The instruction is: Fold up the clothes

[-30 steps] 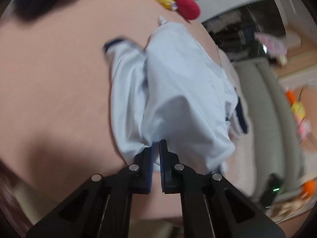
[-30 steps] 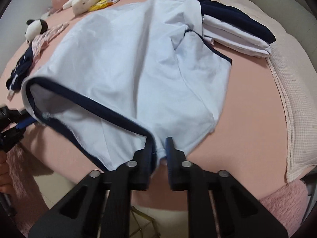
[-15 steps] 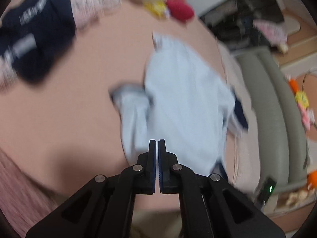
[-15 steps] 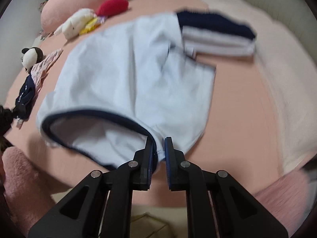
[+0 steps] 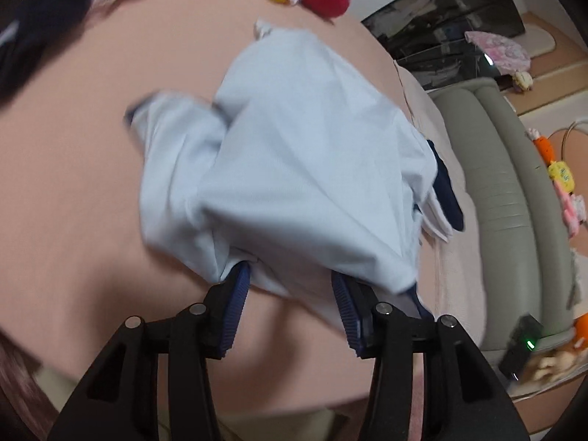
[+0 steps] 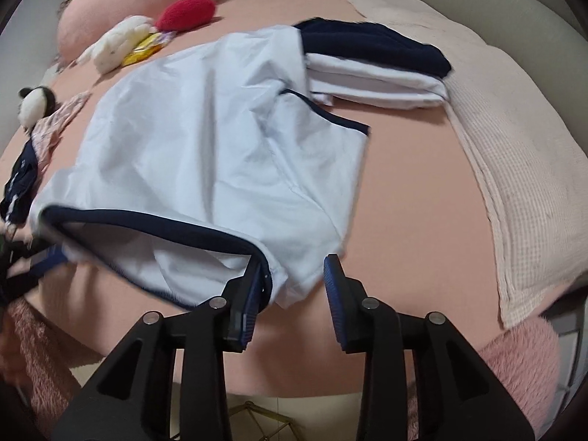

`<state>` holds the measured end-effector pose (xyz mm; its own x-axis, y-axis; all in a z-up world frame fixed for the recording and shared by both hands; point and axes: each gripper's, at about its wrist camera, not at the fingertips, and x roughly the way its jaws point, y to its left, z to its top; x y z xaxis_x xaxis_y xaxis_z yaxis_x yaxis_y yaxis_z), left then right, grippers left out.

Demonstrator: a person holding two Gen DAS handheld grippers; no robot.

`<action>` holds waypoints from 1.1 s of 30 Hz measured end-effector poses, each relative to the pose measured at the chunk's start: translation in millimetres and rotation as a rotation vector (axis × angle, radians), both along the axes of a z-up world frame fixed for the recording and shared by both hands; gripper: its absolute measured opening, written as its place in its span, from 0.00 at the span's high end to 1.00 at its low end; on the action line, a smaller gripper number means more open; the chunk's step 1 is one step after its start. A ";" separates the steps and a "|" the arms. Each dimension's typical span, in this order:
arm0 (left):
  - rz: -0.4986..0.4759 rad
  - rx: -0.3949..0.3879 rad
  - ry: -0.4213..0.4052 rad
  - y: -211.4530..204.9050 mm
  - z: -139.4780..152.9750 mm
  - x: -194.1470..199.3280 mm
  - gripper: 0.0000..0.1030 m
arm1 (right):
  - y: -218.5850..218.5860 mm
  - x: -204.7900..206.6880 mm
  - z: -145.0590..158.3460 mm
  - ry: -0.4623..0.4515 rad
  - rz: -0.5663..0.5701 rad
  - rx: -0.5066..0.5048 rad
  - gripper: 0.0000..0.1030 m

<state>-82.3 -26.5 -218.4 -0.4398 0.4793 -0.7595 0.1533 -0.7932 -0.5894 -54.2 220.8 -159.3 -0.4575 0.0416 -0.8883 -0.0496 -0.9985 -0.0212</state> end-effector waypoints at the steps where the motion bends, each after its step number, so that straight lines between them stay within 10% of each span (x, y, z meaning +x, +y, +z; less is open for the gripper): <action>1: -0.025 -0.037 0.001 4.5 0.0 -3.8 0.47 | -3.7 -1.6 -0.1 -0.005 0.021 0.000 0.66; 6: -0.147 -0.223 0.007 27.3 -0.2 -22.6 0.50 | -23.2 -9.0 -24.2 -0.091 0.101 -0.012 0.64; 11: -0.240 -0.329 -0.017 35.4 4.3 -24.6 0.90 | -27.9 -3.0 -37.4 -0.111 0.101 0.017 0.77; 15: -0.336 -0.454 -0.078 30.8 2.6 1.1 0.98 | -22.4 6.4 -23.7 -0.081 0.088 0.039 0.84; 21: -0.318 -0.370 -0.053 -3.0 21.8 31.8 0.98 | -4.7 16.8 -9.6 -0.095 0.056 -0.021 0.84; 24: -0.254 -0.268 0.031 -16.6 41.9 37.2 0.92 | -7.6 20.1 0.0 -0.081 0.072 -0.074 0.83; 26: -0.235 -0.238 0.079 -17.6 49.0 38.9 0.40 | -8.7 19.1 9.0 -0.055 0.080 -0.089 0.83; 27: -0.244 -0.221 0.089 -14.3 47.9 37.7 0.34 | -8.3 17.9 13.0 -0.044 0.078 -0.097 0.83; 33: -0.338 -0.281 0.105 43.1 33.2 25.8 0.34 | -6.9 12.6 19.9 -0.029 0.056 -0.102 0.79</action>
<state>-56.5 16.6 -185.1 -0.3760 0.3906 -0.8403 -0.1913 -0.9200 -0.3421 -41.7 214.0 -139.5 -0.4305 -0.0745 -0.8995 0.0053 -0.9968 0.0800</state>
